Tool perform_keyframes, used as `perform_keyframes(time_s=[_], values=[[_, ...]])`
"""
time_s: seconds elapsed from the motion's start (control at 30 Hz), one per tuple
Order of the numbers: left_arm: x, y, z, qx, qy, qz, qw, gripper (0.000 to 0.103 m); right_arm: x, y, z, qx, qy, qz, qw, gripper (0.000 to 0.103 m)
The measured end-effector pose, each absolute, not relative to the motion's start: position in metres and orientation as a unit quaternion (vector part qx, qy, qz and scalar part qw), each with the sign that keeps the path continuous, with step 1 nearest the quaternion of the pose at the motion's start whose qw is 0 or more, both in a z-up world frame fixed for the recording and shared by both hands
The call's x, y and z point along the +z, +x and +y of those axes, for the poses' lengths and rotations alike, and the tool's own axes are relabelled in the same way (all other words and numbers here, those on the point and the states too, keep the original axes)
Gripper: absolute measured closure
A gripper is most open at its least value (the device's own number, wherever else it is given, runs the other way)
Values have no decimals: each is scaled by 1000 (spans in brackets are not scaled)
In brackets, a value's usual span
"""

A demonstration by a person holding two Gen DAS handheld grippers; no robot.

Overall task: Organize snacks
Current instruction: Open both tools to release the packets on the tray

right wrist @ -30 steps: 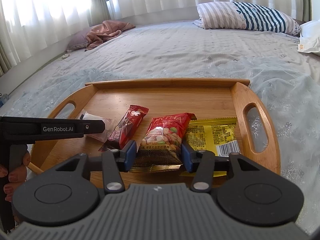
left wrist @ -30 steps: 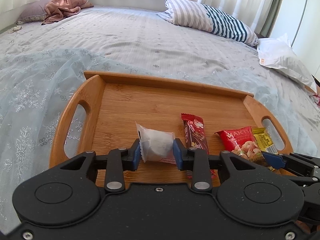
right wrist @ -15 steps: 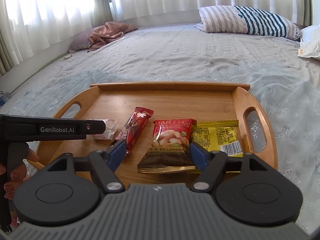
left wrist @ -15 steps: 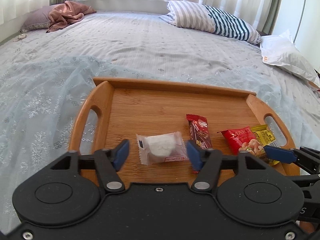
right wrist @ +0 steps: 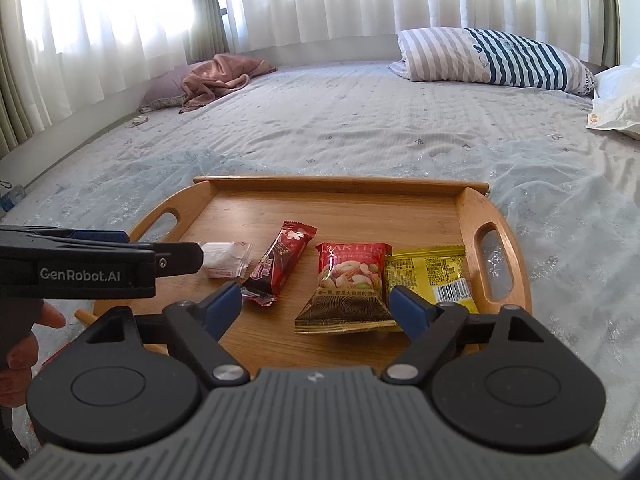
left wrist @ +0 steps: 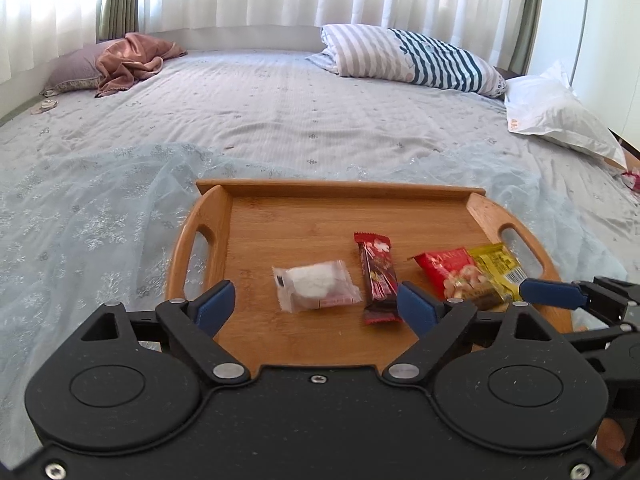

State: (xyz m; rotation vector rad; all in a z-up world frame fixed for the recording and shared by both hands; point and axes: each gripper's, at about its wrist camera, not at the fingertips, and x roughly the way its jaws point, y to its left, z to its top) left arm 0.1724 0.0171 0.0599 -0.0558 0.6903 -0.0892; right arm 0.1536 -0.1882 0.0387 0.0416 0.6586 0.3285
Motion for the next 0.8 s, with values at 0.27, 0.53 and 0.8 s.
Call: perform_keyframes(time_s=[0.27, 0.53, 0.8], values=[[66, 133, 25, -45, -36, 332, 942, 12, 43, 126, -188, 162, 18, 317, 935, 10], [71, 92, 33, -39, -38, 317, 947, 8, 44, 94, -193, 156, 31, 303, 940, 7], [58, 63, 39, -27, -32, 329, 943, 7, 36, 67, -199, 143, 38, 308, 940, 6]])
